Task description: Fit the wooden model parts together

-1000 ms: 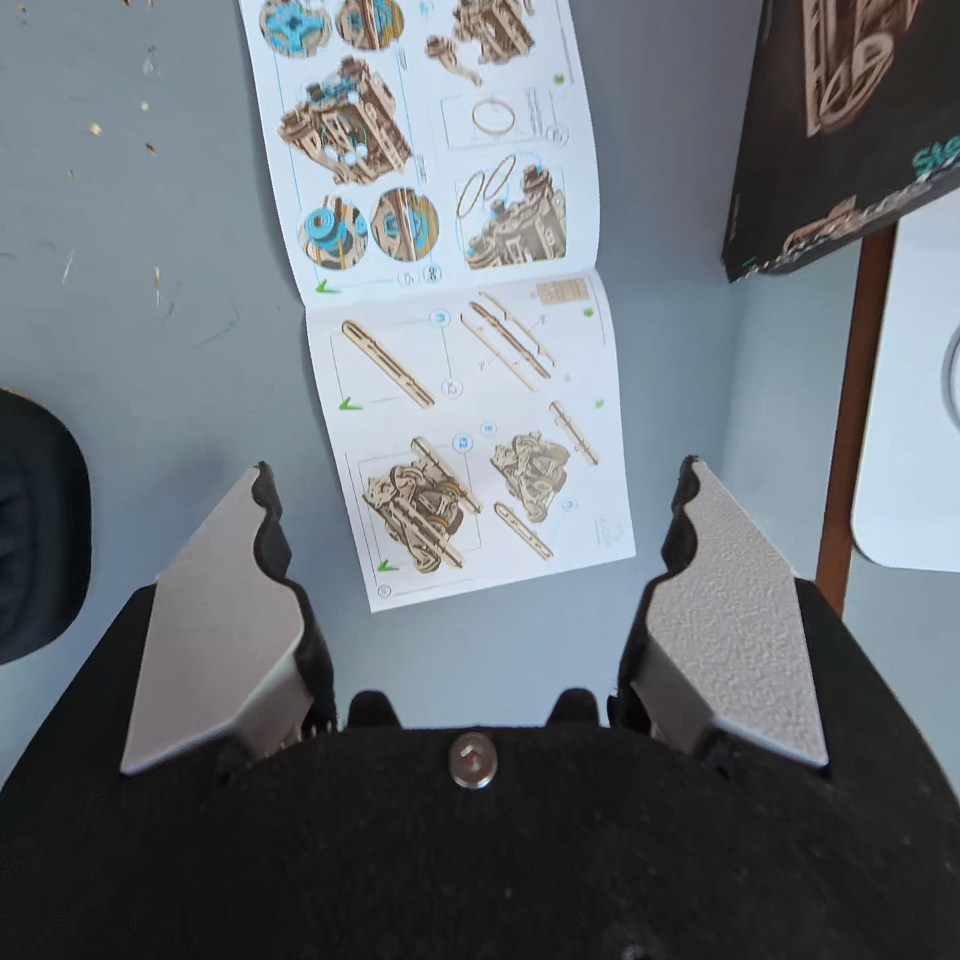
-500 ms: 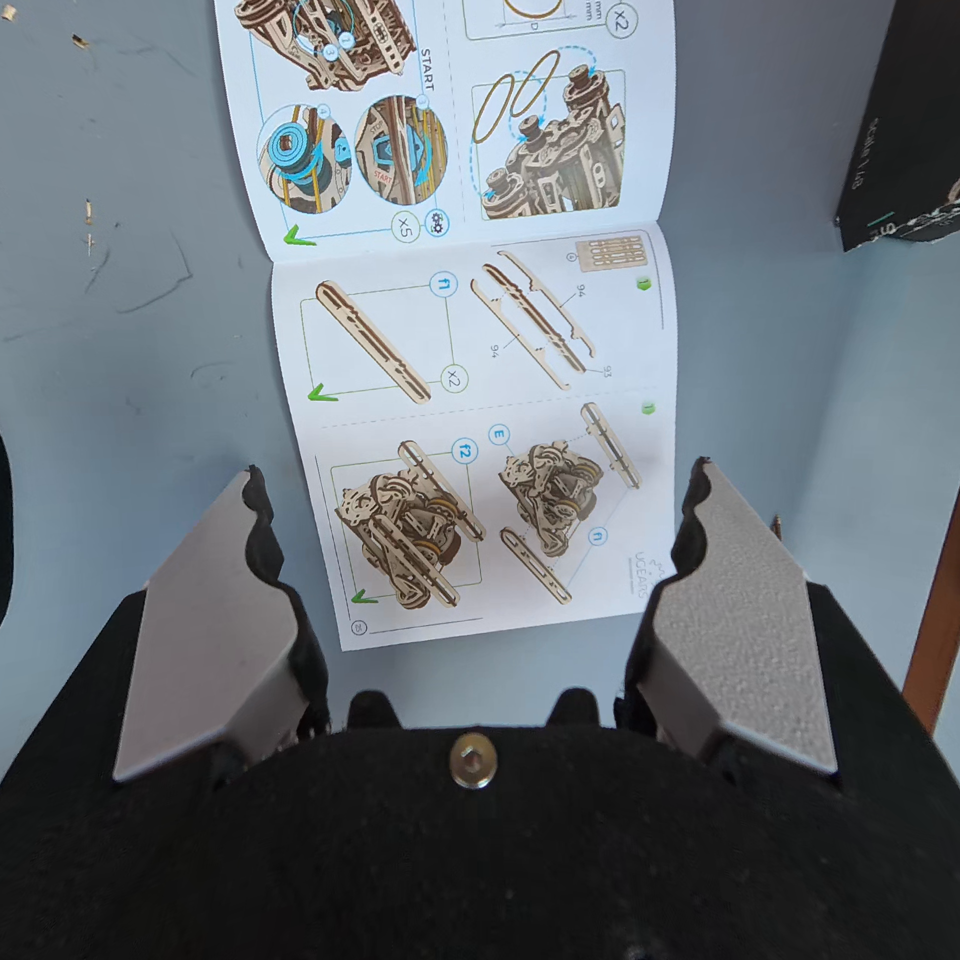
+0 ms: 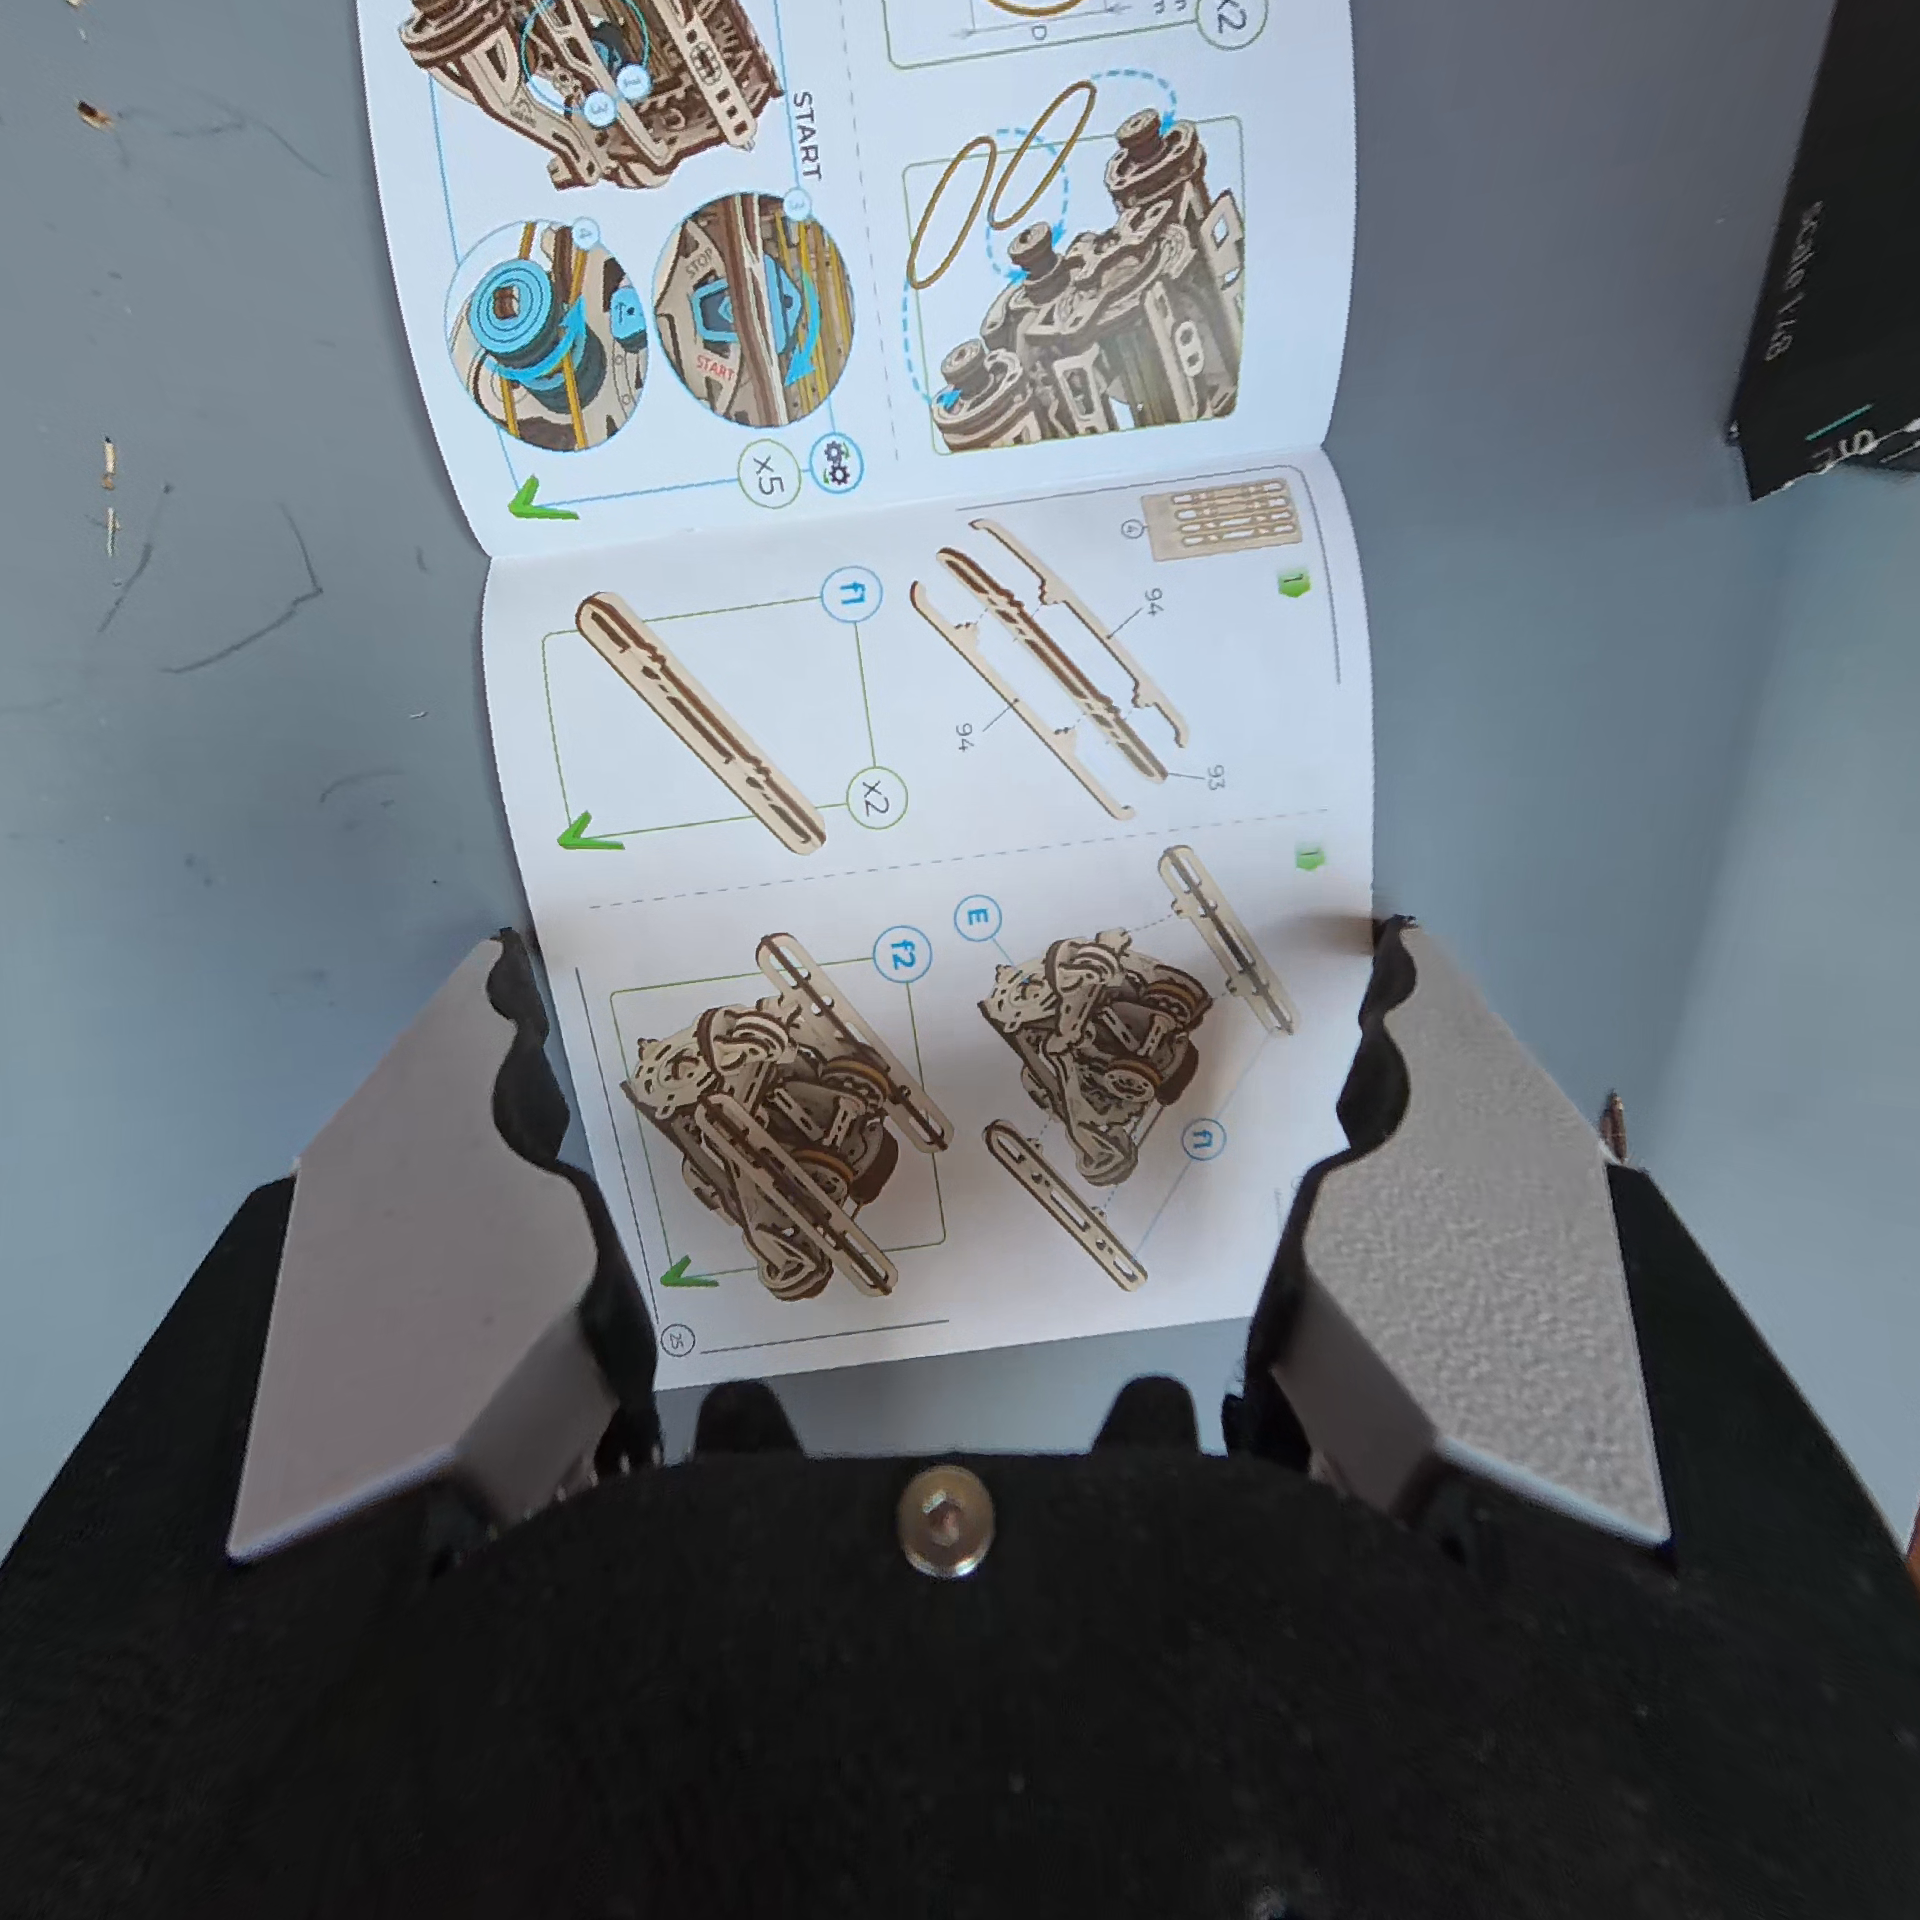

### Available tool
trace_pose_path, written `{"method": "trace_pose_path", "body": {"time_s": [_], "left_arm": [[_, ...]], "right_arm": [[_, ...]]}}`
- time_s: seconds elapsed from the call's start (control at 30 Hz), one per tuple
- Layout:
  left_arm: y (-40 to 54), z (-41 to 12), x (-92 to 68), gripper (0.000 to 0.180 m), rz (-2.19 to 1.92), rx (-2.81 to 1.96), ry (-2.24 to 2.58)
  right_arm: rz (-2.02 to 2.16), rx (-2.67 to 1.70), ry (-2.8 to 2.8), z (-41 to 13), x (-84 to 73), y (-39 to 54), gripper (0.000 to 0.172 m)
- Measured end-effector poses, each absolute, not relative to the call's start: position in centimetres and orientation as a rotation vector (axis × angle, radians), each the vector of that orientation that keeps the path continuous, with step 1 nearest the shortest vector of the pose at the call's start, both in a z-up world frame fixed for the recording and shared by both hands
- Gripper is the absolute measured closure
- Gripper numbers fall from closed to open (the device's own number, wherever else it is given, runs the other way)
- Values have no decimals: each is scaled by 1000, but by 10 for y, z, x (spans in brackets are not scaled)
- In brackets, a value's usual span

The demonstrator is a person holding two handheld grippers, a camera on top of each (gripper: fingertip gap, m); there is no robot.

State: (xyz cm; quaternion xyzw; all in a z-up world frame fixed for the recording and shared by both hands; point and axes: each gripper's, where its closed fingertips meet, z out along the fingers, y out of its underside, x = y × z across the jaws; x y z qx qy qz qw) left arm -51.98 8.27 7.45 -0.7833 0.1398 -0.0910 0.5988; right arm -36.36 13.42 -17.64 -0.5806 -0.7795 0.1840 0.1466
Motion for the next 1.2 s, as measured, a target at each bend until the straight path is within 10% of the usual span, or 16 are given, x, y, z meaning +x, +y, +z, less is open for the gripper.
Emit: {"method": "trace_pose_path", "body": {"time_s": [1.2], "left_arm": [[82,75,-520,108,-213,-1817,322]], "right_arm": [[47,-1782,-2331,-150,-302,143,21]]}}
